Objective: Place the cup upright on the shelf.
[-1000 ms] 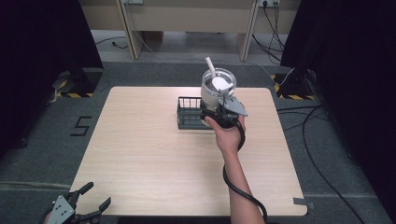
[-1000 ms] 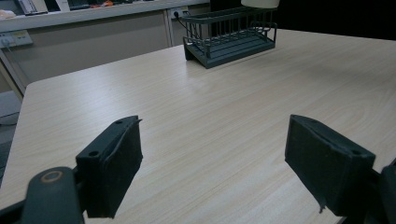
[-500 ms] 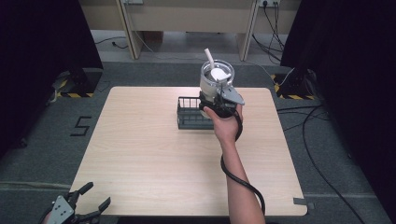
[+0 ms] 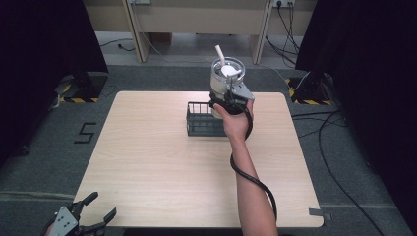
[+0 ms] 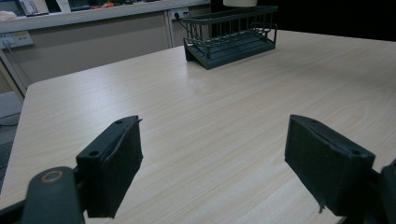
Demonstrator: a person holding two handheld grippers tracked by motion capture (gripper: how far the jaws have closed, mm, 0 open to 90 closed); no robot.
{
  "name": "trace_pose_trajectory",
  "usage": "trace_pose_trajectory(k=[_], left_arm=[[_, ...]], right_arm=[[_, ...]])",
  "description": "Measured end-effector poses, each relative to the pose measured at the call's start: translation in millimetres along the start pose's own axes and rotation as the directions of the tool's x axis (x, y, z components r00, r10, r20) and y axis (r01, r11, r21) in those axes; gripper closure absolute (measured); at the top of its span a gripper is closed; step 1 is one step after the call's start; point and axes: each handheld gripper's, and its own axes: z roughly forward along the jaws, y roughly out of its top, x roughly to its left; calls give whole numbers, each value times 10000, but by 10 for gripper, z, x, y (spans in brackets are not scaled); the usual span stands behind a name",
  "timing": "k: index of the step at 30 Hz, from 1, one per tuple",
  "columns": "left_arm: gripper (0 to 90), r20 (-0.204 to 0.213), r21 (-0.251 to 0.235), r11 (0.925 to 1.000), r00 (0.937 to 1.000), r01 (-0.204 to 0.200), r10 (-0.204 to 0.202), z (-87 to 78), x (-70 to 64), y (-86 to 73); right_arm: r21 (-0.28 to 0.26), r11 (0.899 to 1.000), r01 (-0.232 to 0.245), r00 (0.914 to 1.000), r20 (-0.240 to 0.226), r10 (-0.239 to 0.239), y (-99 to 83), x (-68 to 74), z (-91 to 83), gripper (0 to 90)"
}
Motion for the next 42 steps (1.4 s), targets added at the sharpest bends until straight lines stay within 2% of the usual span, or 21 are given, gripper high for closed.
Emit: trace_pose_trajectory(k=[17,33,42], left_arm=[[185,33,26,10000,10000,-55,55,-1,-2,-2],[187,32,46,10000,10000,-86,86,-1,-5,-1],[187,58,38,9999,9999,-109,109,-2,-7,-1]], right_arm=[[557,9984,-67,9999,94,62,-163,-3,266,100],[1071,9942,-53,9997,247,26,-445,10,375,100],[1095,9939,163,9995,256,-193,-498,43,396,99]])
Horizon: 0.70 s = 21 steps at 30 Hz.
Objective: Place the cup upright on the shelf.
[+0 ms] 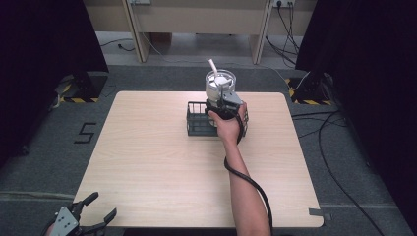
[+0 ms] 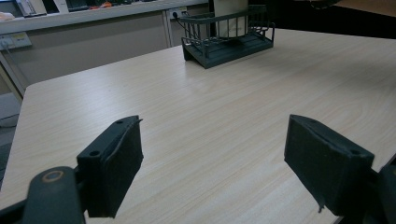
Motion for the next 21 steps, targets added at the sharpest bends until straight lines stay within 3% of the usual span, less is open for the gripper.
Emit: trace_pose_trajectory(k=[15,21], left_arm=[[186,21,9,10000,10000,-68,68,-1,-5,2],[187,29,-3,10000,10000,-66,66,-4,-3,1]], right_arm=[[-432,9991,-12,10000,-94,8,-77,-12,-21,84],[-491,9975,-508,9987,40,511,-123,-3,-8,42]])
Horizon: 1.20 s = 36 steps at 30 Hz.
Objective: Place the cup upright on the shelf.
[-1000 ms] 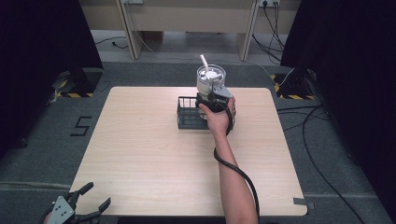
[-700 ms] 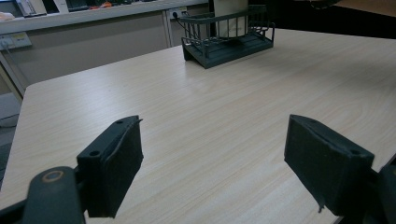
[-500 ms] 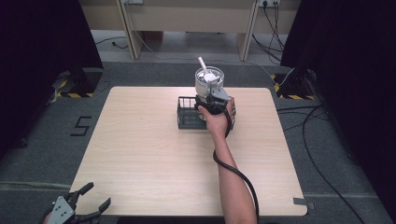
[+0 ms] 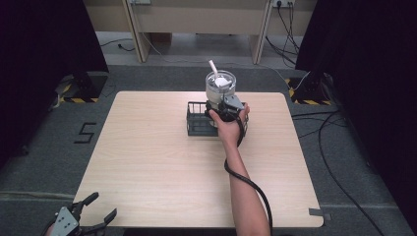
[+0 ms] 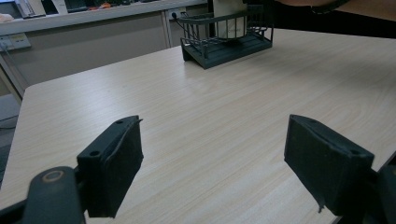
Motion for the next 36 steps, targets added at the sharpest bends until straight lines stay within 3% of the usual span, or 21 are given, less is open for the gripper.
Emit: trace_pose_trajectory(k=[4,11,22,36], left_arm=[[187,11,-11,10000,10000,-4,4,-2,-1,1],[188,14,2,10000,10000,-22,22,-1,-3,1],[188,24,-23,10000,10000,-48,48,-1,-6,2],[188,16,-38,9999,9999,-117,117,2,-16,9]], right_arm=[[12,9999,-166,9998,91,166,-58,0,4,36],[-167,9997,168,9996,207,-165,-63,19,-45,57],[-84,9999,-80,9994,329,83,-104,42,-115,61],[-25,9999,113,9996,271,-112,-128,-31,-440,59]])
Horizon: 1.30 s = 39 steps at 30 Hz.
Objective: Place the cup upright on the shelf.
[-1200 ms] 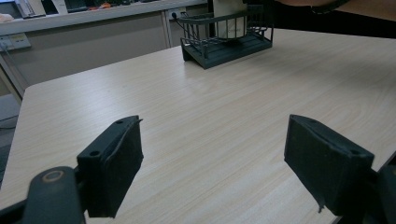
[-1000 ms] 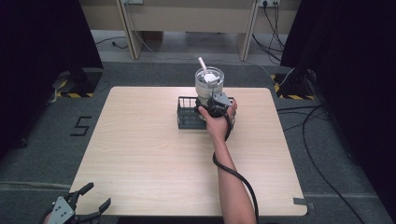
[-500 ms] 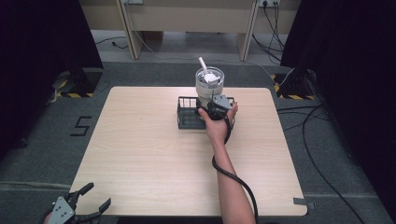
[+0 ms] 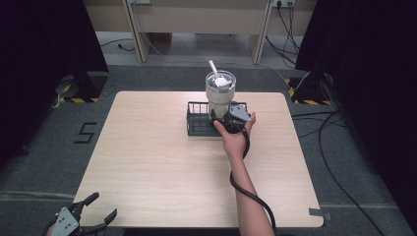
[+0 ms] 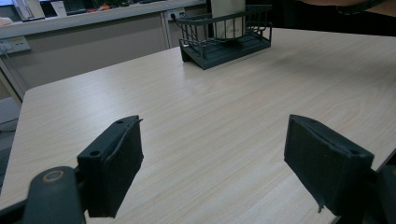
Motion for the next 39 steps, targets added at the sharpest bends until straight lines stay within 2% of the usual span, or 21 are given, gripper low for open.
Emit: trace_pose_trajectory(k=[10,18,26,34,39], left_arm=[[188,-1,47,10000,10000,-46,46,1,-3,3],[188,-6,45,10000,10000,-56,56,1,-7,4],[187,-42,75,9999,10000,-66,66,5,-5,3],[187,-44,77,9999,10000,-76,77,7,-8,4],[187,-45,63,10000,10000,-65,65,6,-9,4]], right_arm=[[67,10000,-42,9996,-294,44,-14,-75,-297,59],[177,9994,-286,9979,-569,296,-52,-118,-455,60],[187,9998,72,9964,-841,-56,-95,-131,-625,62],[246,9996,97,9966,-823,-76,-128,-212,-778,62],[239,9992,319,9968,-743,-300,-132,-274,-862,69]])
